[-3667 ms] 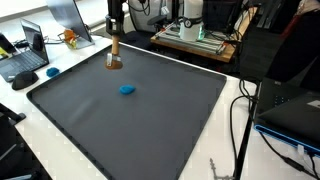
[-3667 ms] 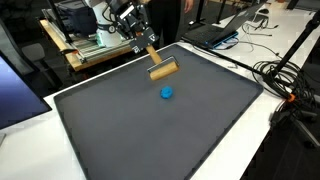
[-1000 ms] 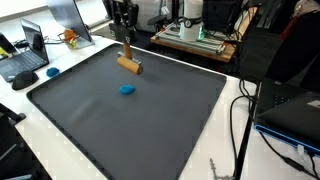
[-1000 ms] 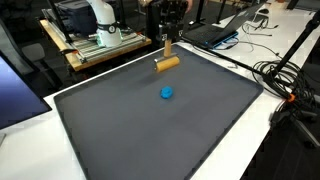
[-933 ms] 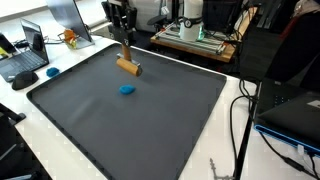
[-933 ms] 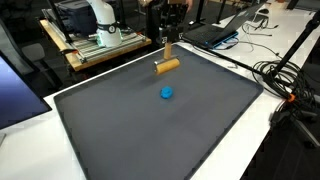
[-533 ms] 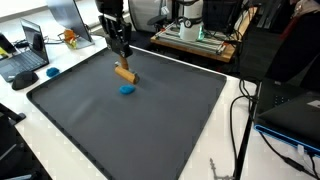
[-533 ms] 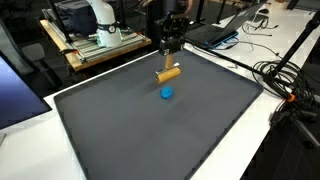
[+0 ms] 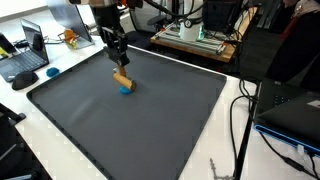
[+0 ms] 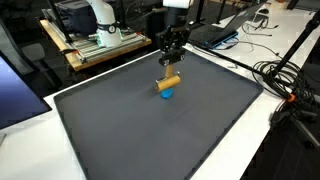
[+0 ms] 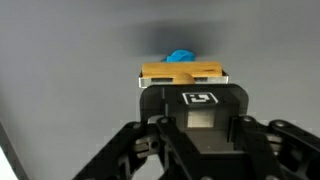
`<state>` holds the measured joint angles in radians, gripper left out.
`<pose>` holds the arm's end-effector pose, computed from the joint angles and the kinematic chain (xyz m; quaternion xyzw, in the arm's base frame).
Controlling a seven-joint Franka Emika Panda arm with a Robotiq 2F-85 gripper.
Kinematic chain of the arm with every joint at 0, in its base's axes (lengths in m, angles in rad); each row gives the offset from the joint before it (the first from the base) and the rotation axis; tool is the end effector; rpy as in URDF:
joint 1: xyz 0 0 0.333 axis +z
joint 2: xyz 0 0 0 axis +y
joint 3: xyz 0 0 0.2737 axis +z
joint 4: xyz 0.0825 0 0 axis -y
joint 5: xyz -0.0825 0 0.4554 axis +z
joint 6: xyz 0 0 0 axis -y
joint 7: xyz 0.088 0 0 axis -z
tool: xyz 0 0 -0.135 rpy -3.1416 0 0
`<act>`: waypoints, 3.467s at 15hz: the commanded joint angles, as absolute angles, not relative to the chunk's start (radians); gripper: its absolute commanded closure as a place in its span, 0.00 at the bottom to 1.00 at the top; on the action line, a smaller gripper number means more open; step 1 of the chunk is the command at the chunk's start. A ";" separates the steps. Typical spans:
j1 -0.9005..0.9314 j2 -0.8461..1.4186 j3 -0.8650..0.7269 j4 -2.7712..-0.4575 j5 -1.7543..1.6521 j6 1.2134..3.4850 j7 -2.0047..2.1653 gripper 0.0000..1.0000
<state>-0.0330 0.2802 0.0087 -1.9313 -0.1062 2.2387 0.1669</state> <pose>0.6609 -0.0215 0.2348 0.9971 -0.0633 0.0165 0.0398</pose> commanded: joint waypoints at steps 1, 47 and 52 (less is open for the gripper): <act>-0.019 0.309 -0.015 -1.913 -0.089 2.263 0.179 0.79; -0.035 0.370 -0.014 -1.882 0.035 2.393 0.085 0.79; -0.027 0.307 -0.018 -1.911 0.021 2.324 0.090 0.79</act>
<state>-0.0357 0.3774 -0.0124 -1.8627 0.0175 2.3705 0.0926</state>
